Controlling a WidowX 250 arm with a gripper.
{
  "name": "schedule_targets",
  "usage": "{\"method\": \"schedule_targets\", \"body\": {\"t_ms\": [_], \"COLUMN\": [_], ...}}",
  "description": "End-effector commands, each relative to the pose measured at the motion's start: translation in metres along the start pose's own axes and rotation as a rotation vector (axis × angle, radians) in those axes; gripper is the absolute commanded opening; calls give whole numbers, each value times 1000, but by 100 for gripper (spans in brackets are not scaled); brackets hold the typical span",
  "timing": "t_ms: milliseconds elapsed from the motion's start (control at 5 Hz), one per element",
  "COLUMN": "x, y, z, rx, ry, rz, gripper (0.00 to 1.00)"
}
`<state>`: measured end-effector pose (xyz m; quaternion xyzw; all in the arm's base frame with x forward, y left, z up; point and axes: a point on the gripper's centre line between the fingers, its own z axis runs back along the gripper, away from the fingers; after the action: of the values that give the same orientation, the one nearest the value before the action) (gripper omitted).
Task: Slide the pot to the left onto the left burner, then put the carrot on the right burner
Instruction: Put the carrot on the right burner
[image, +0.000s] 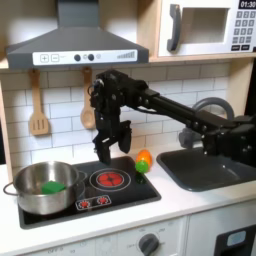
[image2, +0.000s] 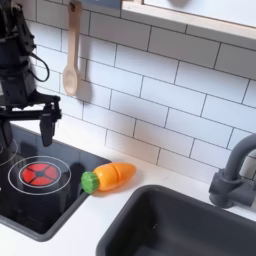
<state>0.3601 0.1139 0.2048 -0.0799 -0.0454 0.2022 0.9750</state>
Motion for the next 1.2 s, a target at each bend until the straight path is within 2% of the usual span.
{"method": "schedule_targets", "body": {"t_ms": [0, 400, 600, 800, 1000], "x": [-5, -7, -12, -15, -15], "y": [-7, -16, -21, -22, -25], "z": [0, -4, -3, -4, -3], "rx": [-7, -70, -61, -90, -103], "ry": [2, 36, 49, 79, 118], "rz": [-74, -181, -279, -358, -460], "gripper": [100, 100, 100, 100, 100]}}
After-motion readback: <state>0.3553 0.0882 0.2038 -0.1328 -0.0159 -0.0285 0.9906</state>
